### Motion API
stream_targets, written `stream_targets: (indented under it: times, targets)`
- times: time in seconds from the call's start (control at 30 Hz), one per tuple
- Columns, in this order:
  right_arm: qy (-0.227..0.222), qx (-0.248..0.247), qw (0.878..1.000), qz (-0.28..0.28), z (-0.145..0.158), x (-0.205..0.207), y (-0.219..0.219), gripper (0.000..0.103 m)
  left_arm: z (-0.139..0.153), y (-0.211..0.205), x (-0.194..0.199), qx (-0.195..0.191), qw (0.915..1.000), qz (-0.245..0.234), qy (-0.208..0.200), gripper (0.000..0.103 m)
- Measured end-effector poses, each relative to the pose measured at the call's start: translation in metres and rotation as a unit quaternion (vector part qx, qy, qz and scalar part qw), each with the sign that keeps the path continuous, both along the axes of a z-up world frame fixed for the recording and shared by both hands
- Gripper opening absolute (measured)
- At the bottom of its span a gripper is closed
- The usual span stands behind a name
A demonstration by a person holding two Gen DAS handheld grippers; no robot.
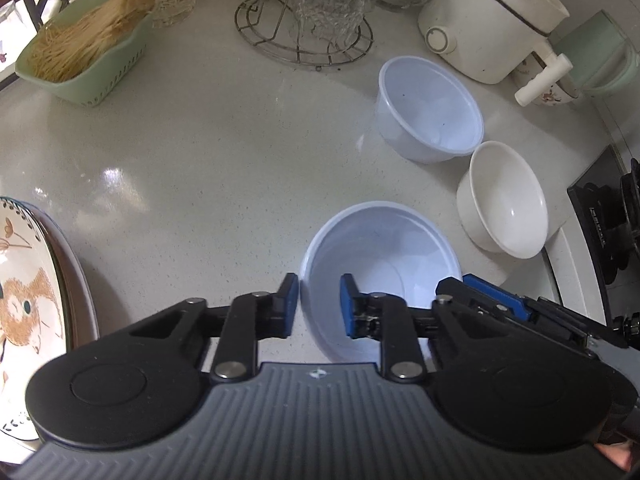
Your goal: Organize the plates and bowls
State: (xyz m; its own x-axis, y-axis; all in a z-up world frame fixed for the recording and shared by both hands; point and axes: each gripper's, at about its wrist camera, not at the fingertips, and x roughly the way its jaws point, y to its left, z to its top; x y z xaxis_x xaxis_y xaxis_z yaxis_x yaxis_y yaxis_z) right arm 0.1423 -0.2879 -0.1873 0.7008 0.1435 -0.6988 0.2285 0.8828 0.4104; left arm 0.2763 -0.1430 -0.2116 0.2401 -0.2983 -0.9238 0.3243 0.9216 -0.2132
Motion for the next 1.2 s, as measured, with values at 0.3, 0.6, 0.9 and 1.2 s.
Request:
stream_targets:
  times: [0.3, 0.6, 0.9, 1.2]
  targets:
    - [0.003, 0.007, 1.0, 0.013, -0.002, 0.003, 0.0, 0.016, 0.011, 0.013, -0.001, -0.003, 0.9997, 0.022, -0.01, 0.013]
    - [-0.021, 0.013, 0.998, 0.054, 0.013, 0.022, 0.022, 0.016, 0.024, 0.047, 0.011, -0.001, 0.9978, 0.062, -0.021, 0.013]
    - [-0.01, -0.017, 0.996, 0.089, 0.015, 0.053, 0.053, 0.016, 0.021, 0.075, 0.03, 0.006, 0.9957, 0.088, -0.027, 0.013]
    - [0.006, -0.018, 0.995, 0.094, 0.009, 0.069, 0.066, 0.018, 0.009, 0.083, 0.051, 0.017, 0.9963, 0.082, -0.015, 0.014]
